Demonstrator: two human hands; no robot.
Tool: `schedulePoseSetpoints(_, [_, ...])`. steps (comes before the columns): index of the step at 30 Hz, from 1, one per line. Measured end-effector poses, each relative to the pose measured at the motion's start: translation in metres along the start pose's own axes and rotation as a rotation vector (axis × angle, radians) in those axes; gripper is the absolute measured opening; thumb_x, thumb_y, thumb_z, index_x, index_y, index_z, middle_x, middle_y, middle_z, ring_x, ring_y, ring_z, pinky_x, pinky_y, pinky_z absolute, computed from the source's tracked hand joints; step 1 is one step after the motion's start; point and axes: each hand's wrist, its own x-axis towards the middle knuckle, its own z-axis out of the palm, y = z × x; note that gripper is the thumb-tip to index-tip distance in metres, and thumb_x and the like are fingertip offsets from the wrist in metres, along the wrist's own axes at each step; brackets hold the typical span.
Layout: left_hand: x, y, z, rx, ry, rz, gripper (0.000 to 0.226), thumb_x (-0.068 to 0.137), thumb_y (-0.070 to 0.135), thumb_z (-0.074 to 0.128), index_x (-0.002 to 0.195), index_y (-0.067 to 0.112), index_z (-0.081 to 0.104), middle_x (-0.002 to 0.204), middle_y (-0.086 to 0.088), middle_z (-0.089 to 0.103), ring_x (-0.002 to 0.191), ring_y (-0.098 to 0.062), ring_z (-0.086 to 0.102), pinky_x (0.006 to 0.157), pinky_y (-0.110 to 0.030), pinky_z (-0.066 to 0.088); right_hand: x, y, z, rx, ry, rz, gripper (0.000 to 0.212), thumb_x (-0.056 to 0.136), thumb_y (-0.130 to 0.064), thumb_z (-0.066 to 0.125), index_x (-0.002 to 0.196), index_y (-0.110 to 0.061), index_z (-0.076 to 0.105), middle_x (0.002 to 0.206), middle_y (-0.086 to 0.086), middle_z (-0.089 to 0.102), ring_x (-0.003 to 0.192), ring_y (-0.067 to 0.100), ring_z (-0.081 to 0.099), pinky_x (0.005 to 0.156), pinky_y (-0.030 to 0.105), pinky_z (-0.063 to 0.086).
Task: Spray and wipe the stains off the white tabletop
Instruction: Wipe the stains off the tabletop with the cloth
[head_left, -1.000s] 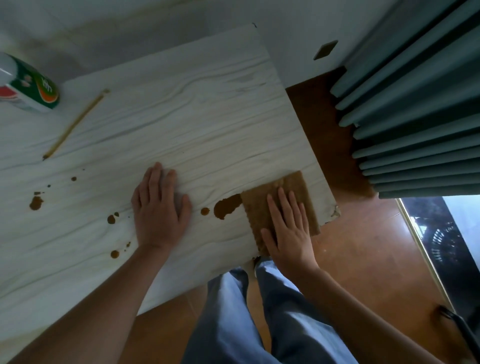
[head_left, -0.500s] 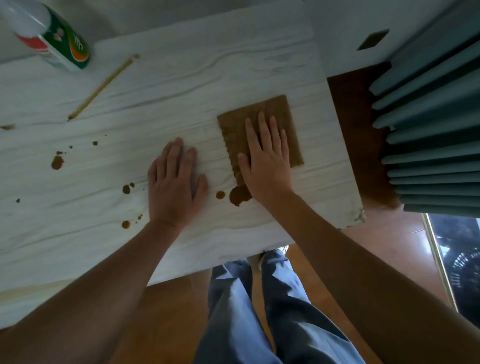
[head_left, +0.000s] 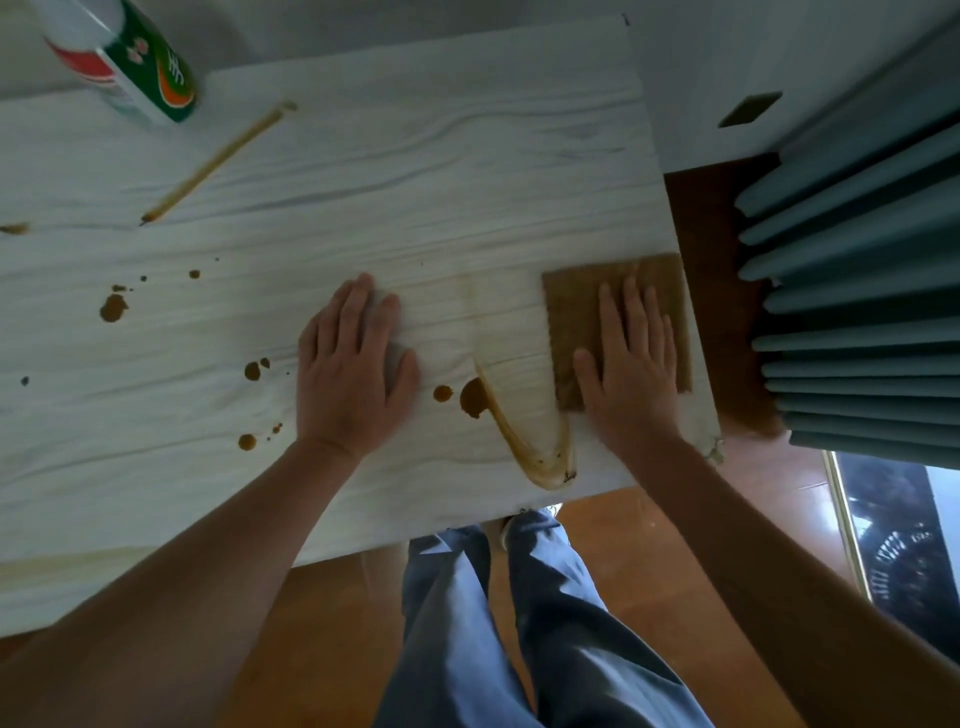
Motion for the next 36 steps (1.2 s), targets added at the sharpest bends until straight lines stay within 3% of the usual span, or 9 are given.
schedulePoseSetpoints(5, [0.0, -0.002, 0.002, 0.027, 0.009, 0.015, 0.062, 0.103, 0.047, 0.038, 0.152, 0.01, 0.045, 0.165, -0.017, 0.034, 0.154, -0.035, 0.029, 0.122, -0.048, 0.024, 0.072, -0.062, 0.0, -0.022, 0.012, 0.026, 0.069, 0.105, -0.044, 0.026, 0.162, -0.018, 0.001, 0.17, 0.01, -0.005, 0.156, 0.03, -0.008, 0.127, 0.05, -0.001])
schedulePoseSetpoints(9, [0.0, 0.0, 0.002, 0.017, 0.006, 0.01, 0.062, 0.102, 0.047, 0.039, 0.152, 0.011, 0.044, 0.165, -0.017, 0.034, 0.154, -0.035, 0.029, 0.122, -0.048, 0.023, 0.042, -0.089, 0.013, -0.002, 0.023, -0.099, 0.067, 0.104, -0.04, 0.03, 0.163, -0.017, 0.007, 0.17, 0.011, 0.001, 0.157, 0.029, -0.004, 0.127, 0.049, 0.0])
schedulePoseSetpoints(13, [0.001, 0.002, 0.0, 0.0, -0.009, -0.01, 0.062, 0.099, 0.045, 0.04, 0.151, 0.011, 0.044, 0.165, -0.016, 0.034, 0.154, -0.035, 0.028, 0.121, -0.05, 0.024, -0.02, -0.058, 0.021, 0.008, -0.05, -0.216, 0.066, 0.105, -0.044, 0.03, 0.163, -0.022, 0.008, 0.171, 0.005, 0.003, 0.157, 0.023, -0.005, 0.127, 0.046, 0.002])
schedulePoseSetpoints(18, [0.001, 0.0, 0.0, 0.006, 0.001, 0.002, 0.062, 0.1, 0.045, 0.039, 0.151, 0.009, 0.046, 0.164, -0.017, 0.035, 0.153, -0.036, 0.029, 0.121, -0.051, 0.024, -0.044, 0.006, 0.002, -0.012, -0.078, -0.129, 0.069, 0.102, -0.05, 0.033, 0.162, -0.023, 0.011, 0.17, 0.001, 0.005, 0.157, 0.019, -0.002, 0.126, 0.04, 0.0])
schedulePoseSetpoints(22, [0.001, -0.001, 0.001, -0.007, 0.0, -0.003, 0.062, 0.101, 0.045, 0.04, 0.152, 0.01, 0.045, 0.165, -0.017, 0.034, 0.154, -0.035, 0.028, 0.122, -0.049, 0.023, -0.004, 0.018, -0.01, 0.001, -0.039, -0.079, 0.069, 0.102, -0.048, 0.03, 0.162, -0.02, 0.014, 0.17, 0.005, 0.008, 0.157, 0.023, 0.001, 0.127, 0.045, 0.005])
schedulePoseSetpoints(30, [0.0, -0.003, 0.003, 0.012, -0.003, 0.007, 0.061, 0.102, 0.045, 0.042, 0.152, 0.011, 0.045, 0.165, -0.017, 0.033, 0.154, -0.035, 0.028, 0.123, -0.049, 0.024, 0.142, -0.076, -0.018, -0.016, 0.036, -0.001, 0.068, 0.103, -0.043, 0.03, 0.162, -0.018, 0.008, 0.17, 0.01, 0.001, 0.157, 0.03, -0.004, 0.127, 0.047, -0.002])
schedulePoseSetpoints(36, [-0.001, -0.001, 0.002, 0.013, 0.002, 0.008, 0.062, 0.102, 0.047, 0.04, 0.152, 0.011, 0.045, 0.165, -0.017, 0.034, 0.154, -0.035, 0.029, 0.122, -0.05, 0.025, 0.073, -0.1, 0.005, 0.009, 0.035, -0.155, 0.065, 0.104, -0.04, 0.031, 0.162, -0.018, 0.012, 0.17, 0.009, 0.005, 0.157, 0.028, 0.0, 0.127, 0.045, 0.0])
